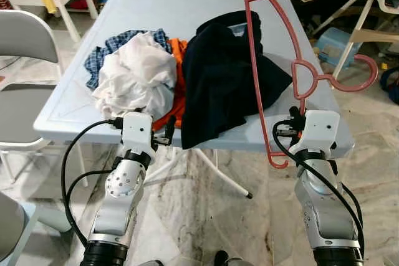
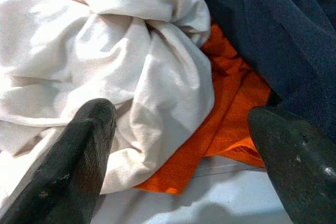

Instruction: Hang hanger

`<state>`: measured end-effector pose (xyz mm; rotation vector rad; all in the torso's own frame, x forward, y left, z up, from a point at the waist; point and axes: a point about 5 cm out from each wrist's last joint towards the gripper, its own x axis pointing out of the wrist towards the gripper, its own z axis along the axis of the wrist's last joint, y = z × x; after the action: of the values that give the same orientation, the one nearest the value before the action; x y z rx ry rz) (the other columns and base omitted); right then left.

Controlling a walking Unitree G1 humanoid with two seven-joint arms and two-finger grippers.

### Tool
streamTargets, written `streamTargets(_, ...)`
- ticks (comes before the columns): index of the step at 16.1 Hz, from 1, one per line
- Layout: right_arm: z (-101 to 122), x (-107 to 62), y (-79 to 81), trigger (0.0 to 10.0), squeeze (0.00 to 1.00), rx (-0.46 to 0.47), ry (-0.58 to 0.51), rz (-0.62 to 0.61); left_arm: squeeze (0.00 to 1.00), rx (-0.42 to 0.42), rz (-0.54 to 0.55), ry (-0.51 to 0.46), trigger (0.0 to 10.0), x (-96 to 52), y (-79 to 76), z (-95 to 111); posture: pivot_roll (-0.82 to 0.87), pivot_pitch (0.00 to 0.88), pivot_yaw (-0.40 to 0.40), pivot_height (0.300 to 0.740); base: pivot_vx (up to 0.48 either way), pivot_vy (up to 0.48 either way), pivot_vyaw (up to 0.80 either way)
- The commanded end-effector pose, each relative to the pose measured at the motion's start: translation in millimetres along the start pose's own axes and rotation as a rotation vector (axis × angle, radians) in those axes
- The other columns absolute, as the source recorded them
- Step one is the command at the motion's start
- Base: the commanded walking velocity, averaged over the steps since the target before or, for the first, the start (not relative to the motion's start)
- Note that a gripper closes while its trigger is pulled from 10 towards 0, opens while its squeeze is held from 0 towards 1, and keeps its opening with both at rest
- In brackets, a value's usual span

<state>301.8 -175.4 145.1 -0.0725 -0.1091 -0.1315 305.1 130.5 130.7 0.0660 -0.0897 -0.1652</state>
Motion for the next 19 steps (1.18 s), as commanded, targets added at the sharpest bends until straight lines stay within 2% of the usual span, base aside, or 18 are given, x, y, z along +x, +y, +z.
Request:
streamTargets(1, -3.4, 0.5, 0.9, 10.0, 0.0, 0.003, 0.012, 0.008, 0.0, -0.005, 0.006, 0.002, 10.0, 1.8, 1.6, 2.7, 0.13, 0.145, -0.021, 0.74, 0.0, 0.0, 0.0)
streamTargets(10, -7.2, 3.0, 5.9, 10.0, 0.0, 0.018, 0.021, 0.016, 0.0, -0.009, 0.019, 0.014, 10.0, 7.7, 5.9, 3.8, 0.14, 0.13, -0.012, 0.74, -0.255, 0.0, 0.0)
streamTargets(15, -8.7, 4.7, 7.3, 10.0, 0.0, 0.018, 0.025, 0.026, 0.0, -0.012, 0.03, 0.019, 10.0, 7.0, 6.0, 2.4, 0.15, 0.128, -0.016, 0.74, 0.0, 0.0, 0.0)
streamTargets(19, -11.1, 4.2, 9.6, 10.0, 0.0, 0.017, 0.033, 0.034, 0.0, -0.009, 0.028, 0.023, 10.0, 6.4, 7.0, 1.3, 0.15, 0.12, -0.013, 0.74, -0.181, 0.0, 0.0)
